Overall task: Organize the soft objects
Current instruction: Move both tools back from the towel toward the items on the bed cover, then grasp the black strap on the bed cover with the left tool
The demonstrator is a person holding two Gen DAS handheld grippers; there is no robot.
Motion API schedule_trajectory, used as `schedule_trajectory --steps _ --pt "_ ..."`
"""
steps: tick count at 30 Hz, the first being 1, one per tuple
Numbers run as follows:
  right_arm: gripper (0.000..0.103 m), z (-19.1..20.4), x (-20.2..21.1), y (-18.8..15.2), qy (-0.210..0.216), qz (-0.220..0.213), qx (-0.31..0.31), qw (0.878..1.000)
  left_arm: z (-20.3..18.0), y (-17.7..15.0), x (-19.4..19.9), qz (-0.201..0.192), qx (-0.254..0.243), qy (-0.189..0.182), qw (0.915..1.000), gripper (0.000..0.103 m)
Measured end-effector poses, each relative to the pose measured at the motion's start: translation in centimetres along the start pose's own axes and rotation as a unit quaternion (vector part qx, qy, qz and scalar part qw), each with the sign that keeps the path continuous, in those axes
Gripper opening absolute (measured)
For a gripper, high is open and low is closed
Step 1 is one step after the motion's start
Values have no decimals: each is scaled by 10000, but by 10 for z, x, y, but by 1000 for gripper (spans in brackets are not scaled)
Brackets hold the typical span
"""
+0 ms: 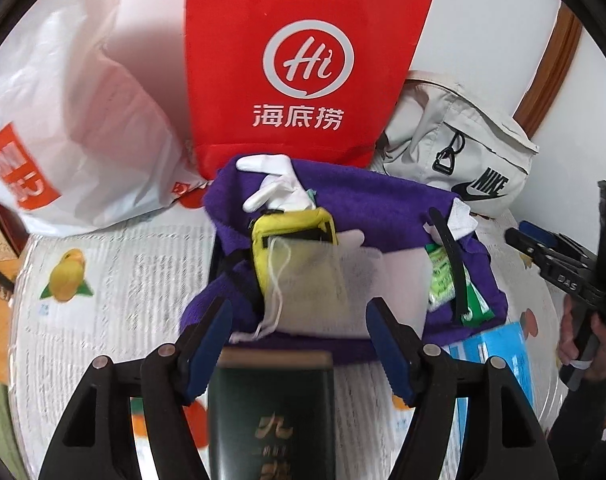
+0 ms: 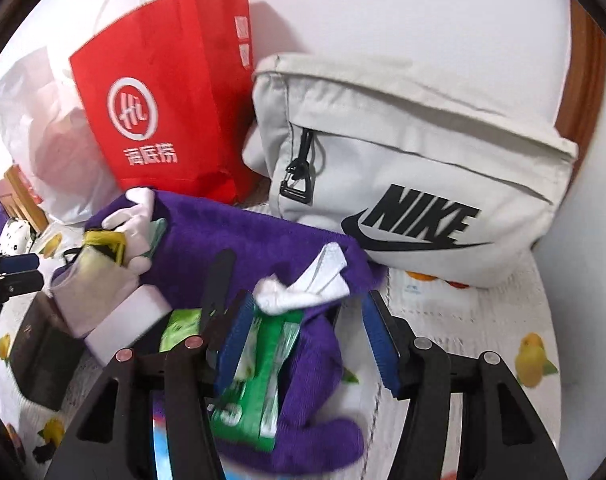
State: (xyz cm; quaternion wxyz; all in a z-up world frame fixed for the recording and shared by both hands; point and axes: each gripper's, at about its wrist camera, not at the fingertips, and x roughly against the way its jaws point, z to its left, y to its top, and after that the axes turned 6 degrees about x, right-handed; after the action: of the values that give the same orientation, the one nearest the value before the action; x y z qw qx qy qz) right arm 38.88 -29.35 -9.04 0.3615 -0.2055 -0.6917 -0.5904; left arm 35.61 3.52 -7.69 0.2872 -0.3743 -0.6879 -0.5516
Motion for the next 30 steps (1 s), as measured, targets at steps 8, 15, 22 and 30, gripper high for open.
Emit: schedule_trajectory --steps 8,15,22,30 --pt "57 42 66 -47 336 -38 7 9994 9 -50 37 -5 68 32 10000 71" --pt "57 93 109 -102 725 -1 36 9974 17 -113 56 147 46 -42 9999 71" --pt "57 132 119 -140 976 211 160 9949 18 -172 47 455 -154 -69 9988 71" --pt "57 140 121 -162 957 309 0 9949 0 -218 30 444 -1383 211 9892 59"
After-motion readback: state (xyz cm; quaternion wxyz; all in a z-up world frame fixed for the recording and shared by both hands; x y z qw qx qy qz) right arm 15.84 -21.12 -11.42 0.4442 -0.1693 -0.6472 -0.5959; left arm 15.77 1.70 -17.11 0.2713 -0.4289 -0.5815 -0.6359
